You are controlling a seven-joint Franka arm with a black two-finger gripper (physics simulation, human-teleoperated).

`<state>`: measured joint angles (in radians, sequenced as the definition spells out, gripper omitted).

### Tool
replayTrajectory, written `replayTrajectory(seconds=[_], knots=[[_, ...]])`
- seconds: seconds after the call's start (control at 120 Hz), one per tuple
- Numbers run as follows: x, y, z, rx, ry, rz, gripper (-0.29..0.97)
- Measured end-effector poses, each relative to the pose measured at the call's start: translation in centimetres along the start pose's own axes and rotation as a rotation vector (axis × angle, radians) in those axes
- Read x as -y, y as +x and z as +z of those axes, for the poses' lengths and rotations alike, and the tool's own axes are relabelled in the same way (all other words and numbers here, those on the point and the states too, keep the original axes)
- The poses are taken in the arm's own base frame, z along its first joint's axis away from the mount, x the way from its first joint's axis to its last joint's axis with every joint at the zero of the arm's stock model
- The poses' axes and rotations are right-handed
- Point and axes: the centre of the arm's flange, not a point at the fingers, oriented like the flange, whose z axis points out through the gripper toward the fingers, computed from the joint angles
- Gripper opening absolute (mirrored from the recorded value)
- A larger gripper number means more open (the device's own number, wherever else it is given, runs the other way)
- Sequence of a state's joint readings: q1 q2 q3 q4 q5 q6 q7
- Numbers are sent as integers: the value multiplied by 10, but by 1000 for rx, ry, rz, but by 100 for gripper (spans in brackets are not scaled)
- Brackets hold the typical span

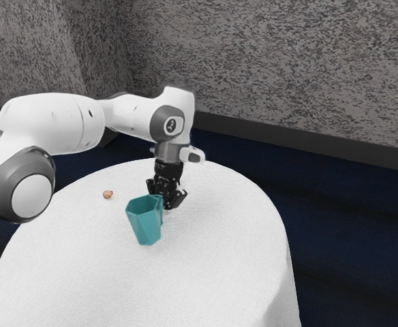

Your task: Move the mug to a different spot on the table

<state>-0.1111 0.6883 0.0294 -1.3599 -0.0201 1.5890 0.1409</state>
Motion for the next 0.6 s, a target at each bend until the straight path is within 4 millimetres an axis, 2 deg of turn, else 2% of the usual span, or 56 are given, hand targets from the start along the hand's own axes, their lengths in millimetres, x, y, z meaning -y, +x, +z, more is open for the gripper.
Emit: replayTrajectory(seconds=[0.125, 0.433, 0.6], knots=[[12, -4, 5, 34, -5, -22, -4], [22, -10, 23, 91, -13, -48, -6], [35, -8, 30, 102, -22, -71, -6]])
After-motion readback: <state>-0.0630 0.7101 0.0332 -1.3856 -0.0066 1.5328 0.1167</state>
